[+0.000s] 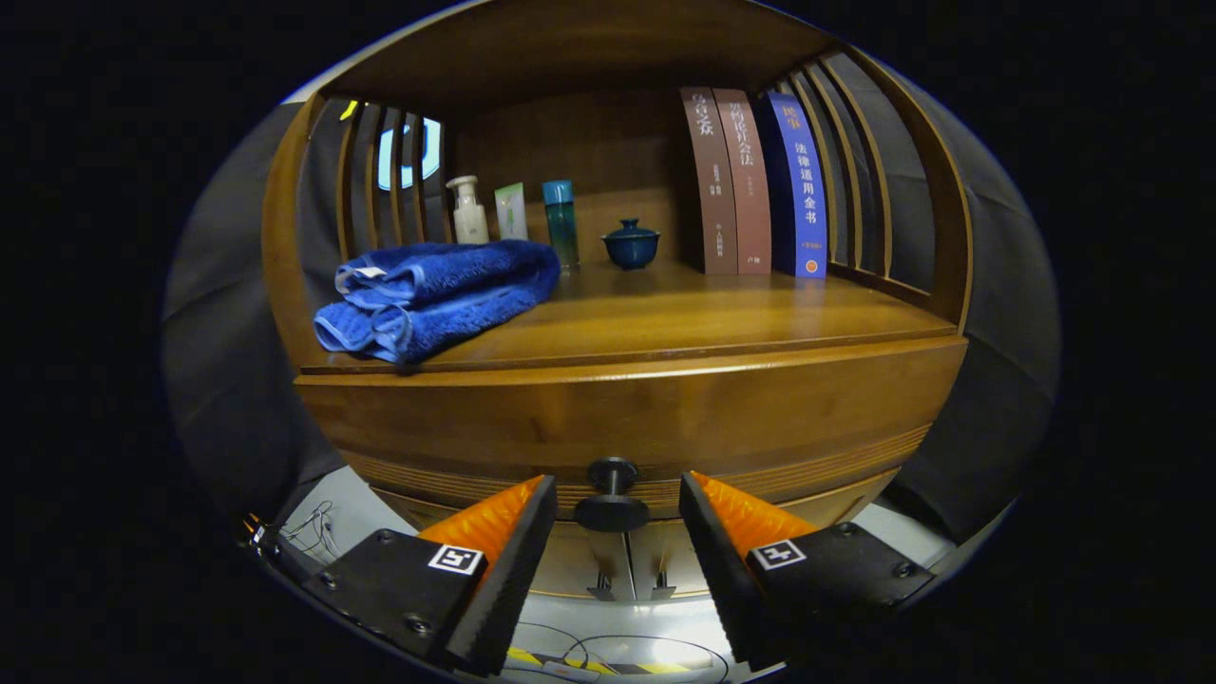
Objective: Pull open the drawer, take out the items inside it, and place them on the countertop above the cabinet.
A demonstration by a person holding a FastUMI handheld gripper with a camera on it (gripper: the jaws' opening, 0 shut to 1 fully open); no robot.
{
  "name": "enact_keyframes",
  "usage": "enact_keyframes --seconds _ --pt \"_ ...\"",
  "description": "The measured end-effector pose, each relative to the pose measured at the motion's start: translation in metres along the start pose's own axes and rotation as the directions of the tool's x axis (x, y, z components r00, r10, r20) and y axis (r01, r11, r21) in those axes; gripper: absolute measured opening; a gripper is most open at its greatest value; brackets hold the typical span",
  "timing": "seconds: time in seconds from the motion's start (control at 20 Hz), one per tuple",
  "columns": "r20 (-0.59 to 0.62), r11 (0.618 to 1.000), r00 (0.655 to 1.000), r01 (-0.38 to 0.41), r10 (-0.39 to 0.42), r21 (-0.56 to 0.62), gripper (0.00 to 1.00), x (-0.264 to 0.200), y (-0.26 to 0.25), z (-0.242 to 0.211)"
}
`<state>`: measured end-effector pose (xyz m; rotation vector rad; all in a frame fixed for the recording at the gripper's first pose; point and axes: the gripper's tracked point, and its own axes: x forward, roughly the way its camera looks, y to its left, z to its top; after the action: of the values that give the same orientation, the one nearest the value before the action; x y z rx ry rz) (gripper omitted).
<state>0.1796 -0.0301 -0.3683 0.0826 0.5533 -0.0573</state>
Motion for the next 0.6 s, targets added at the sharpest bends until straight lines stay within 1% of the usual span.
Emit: enact_keyframes --seconds 0.1,0.15,0.2,0.25,0.3,0.35,0.4,0.45,0.6 --pt "-0.018 1.000 1.000 0.003 -0.003 0.001 0.78 0.010 0.002 -0.005" --pt "-0.029 1.000 1.000 -0.001 0.001 -0.008 0.70 0.013 0.003 -0.008" --pt "-0.026 1.000 1.000 0.014 -0.014 -0.023 0.61 0.010 0.002 -0.006" --pt "-0.018 0.999 1.000 0.016 -0.017 -0.031 0.53 0.018 0.001 -0.009" --pt "-0.013 0.999 1.000 0.018 -0.018 -0.033 0.45 0.011 0.002 -0.007" --pt "-0.011 0.999 1.000 0.022 -0.023 -0.034 0.38 0.014 0.002 -0.006" --pt "-0.011 0.999 1.000 0.024 -0.025 -0.037 0.38 0.013 0.002 -0.007" --pt "-0.017 0.999 1.000 0.026 -0.026 -0.041 0.30 0.012 0.002 -0.006" --pt "-0.023 0.999 0.999 0.026 -0.026 -0.031 0.30 0.011 0.003 -0.007"
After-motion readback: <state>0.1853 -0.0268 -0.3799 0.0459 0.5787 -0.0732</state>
